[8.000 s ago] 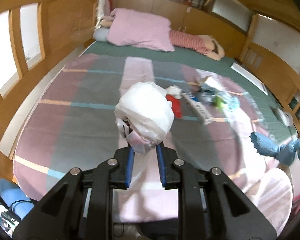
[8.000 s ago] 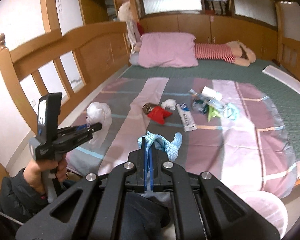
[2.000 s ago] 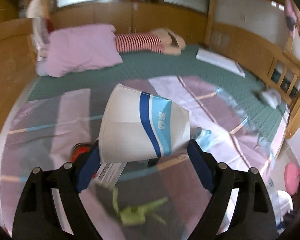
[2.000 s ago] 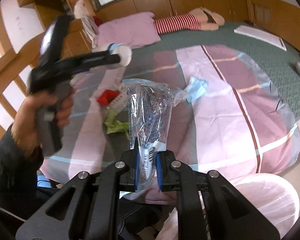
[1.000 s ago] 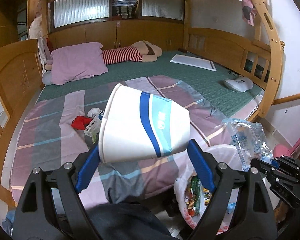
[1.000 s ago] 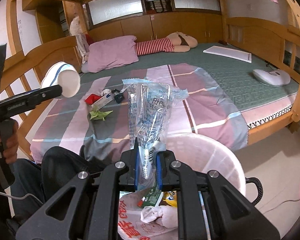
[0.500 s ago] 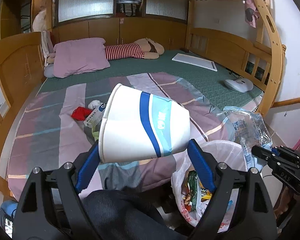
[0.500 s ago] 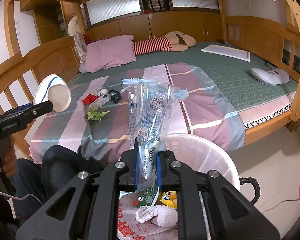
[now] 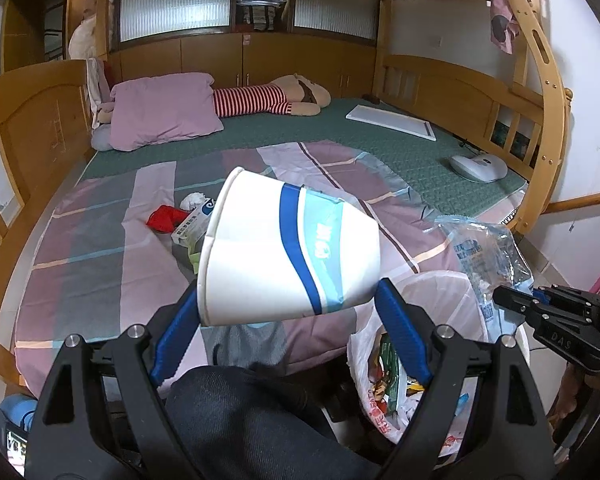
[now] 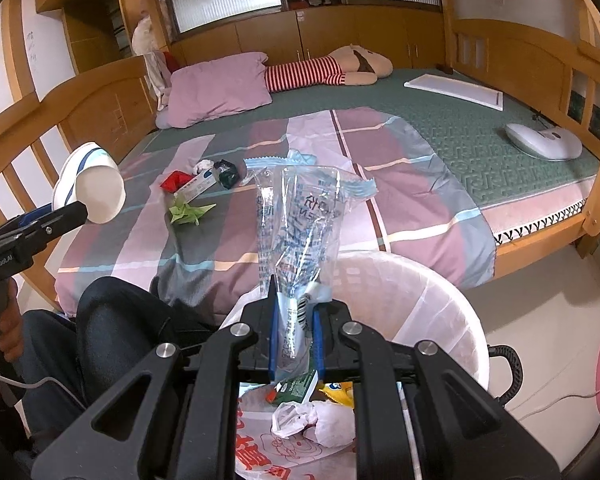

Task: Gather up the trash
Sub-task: 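Carry the cup and plastic bag over the white bin and open both grippers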

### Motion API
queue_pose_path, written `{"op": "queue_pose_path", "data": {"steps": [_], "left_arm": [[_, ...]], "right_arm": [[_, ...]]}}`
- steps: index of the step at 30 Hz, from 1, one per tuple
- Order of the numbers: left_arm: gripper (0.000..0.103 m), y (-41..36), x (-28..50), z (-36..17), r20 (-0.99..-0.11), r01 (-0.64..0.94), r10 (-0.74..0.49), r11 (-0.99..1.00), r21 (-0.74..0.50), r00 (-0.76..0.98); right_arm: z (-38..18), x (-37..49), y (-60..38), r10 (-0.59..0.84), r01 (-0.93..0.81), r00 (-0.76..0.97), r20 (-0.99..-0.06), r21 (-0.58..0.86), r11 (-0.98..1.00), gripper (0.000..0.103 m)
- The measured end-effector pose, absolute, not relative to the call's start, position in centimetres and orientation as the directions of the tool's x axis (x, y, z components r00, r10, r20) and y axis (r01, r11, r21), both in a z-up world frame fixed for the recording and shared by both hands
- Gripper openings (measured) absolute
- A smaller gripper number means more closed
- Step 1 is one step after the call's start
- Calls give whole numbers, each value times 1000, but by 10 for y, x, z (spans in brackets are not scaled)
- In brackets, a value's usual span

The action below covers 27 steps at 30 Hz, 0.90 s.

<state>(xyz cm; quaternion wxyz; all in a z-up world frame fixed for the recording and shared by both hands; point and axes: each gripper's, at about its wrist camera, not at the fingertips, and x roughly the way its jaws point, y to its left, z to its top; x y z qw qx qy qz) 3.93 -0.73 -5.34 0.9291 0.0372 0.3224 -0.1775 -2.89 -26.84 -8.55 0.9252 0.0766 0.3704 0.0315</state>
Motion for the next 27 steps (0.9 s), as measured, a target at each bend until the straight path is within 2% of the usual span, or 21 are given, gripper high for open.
{"op": "queue_pose_path", "data": {"steps": [21,23,24,25,27], "left_arm": [[85,-25,41,-67,-643,406,-338,913,-46,687],[85,-26,40,-67,-645,411,-345,910,-53,681],[85,-26,41,-68,-648,415,-355,907,-66,674],[85,-26,43,-68,-651,421,-372,903,-87,662],[85,-26,48,-69,-655,440,-417,887,-140,631]], "right_arm": [[-138,-37,-293,94,68,602,-793,168,983,16],[-143,-36,-297,107,90,584,-805,195,977,31],[-143,-36,-299,107,104,579,-808,203,974,48],[-142,-37,-302,105,118,583,-805,212,970,54],[-134,-41,-304,104,113,608,-787,215,970,54]]}}
